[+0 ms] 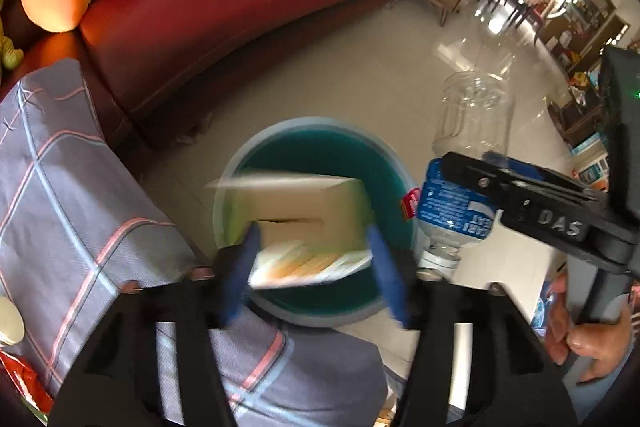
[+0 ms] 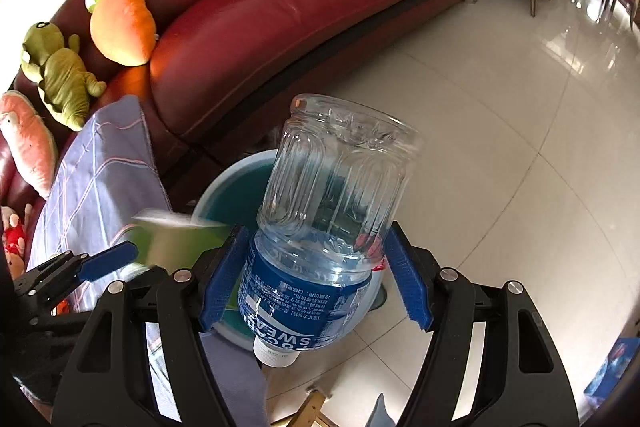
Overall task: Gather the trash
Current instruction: 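Open both tools to drop the bottle and carton into the bin, then grasp the green-white medicine box with left tool while right tool reaches the white canister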
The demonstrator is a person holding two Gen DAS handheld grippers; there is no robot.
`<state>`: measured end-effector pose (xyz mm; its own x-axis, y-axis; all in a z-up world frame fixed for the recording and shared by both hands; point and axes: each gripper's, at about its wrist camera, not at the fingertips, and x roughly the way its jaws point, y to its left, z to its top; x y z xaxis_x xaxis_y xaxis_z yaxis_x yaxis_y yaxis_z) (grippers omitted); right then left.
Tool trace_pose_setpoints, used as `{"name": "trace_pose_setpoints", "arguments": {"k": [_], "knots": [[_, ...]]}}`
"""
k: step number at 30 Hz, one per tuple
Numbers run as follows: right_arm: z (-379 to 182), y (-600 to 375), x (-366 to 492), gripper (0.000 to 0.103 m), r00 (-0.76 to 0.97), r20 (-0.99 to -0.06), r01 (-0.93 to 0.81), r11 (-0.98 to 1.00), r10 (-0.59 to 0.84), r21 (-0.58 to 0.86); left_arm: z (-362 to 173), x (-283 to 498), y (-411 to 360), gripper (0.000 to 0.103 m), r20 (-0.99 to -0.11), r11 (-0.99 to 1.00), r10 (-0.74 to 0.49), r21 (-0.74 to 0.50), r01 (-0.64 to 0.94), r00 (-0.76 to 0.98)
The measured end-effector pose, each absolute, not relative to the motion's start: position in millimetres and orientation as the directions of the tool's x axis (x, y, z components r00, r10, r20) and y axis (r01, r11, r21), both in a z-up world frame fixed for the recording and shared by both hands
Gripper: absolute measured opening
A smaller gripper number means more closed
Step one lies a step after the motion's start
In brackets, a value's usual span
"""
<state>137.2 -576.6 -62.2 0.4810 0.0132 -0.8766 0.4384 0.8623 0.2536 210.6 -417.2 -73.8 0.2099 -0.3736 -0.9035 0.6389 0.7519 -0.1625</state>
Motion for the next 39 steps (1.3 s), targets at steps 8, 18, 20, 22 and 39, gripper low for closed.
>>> {"name": "trace_pose_setpoints", "arguments": {"k": [8, 18, 20, 22, 39], "knots": [[-73, -566, 148, 0.067, 0.455, -0.889, 0.42, 0.871, 0.041, 0.255, -84, 213, -400, 0.079, -0.911, 0.775, -0.353, -0.157, 0.613, 0.212], [-85, -547, 168, 0.078, 0.388, -0.913, 0.384, 0.878, 0.127, 0.285, -67, 220, -352, 0.094, -0.886, 0.831, -0.372, -0.184, 0.525, 0.277], [-86, -545, 170, 0.078, 0.38, -0.917, 0.385, 0.881, 0.121, 0.275, -69, 221, -345, 0.094, -0.888, 0.837, -0.369, -0.19, 0.512, 0.274], [-85, -543, 171, 0.078, 0.374, -0.921, 0.384, 0.885, 0.113, 0.264, -70, 220, -339, 0.094, -0.889, 0.841, -0.369, -0.194, 0.505, 0.272], [-58, -488, 163, 0.083, 0.356, -0.932, 0.254, 0.953, 0.066, 0.165, -49, 192, -263, 0.094, -0.868, 0.875, -0.378, -0.222, 0.43, 0.322]]}}
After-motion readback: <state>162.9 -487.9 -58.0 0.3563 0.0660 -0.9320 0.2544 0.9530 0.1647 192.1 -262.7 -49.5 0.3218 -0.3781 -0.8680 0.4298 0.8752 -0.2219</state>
